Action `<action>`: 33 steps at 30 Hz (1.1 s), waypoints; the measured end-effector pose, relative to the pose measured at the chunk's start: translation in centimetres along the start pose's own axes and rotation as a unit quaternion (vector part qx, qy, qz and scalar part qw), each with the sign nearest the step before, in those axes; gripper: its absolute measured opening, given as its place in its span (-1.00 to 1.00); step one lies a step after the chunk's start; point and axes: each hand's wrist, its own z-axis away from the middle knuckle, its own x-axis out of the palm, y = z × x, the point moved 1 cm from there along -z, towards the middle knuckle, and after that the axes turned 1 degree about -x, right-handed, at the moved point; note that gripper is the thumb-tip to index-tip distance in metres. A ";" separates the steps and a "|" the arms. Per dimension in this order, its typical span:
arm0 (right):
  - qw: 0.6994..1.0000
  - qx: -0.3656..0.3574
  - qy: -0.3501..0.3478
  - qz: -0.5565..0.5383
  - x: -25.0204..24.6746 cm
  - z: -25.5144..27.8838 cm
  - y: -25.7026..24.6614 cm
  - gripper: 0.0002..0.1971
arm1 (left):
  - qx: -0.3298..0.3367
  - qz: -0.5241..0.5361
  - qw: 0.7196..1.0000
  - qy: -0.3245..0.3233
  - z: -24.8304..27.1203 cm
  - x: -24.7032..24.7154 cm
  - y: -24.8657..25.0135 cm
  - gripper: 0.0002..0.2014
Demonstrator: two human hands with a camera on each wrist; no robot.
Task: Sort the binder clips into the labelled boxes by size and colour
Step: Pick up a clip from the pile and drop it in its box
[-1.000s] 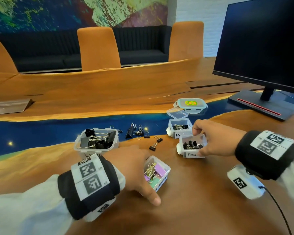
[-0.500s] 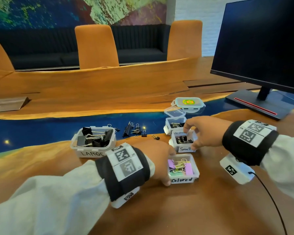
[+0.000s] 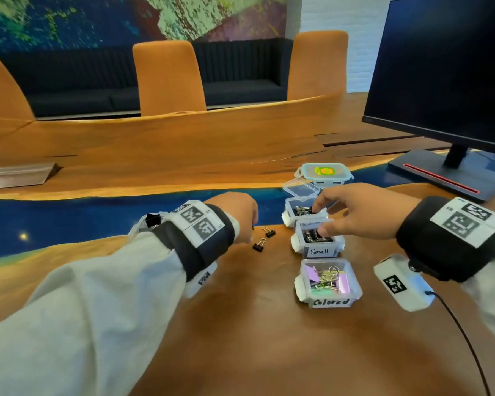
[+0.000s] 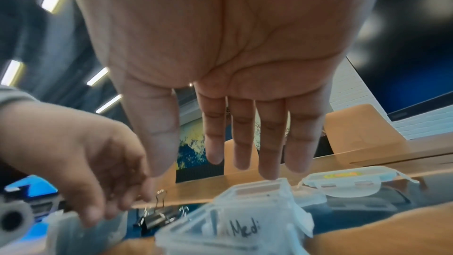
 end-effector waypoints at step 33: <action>0.968 -0.172 0.106 -0.146 0.2 2.3 -6.8 -0.93 | 0.117 0.599 0.792 -0.024 6.4 0.7 -2.0 -0.87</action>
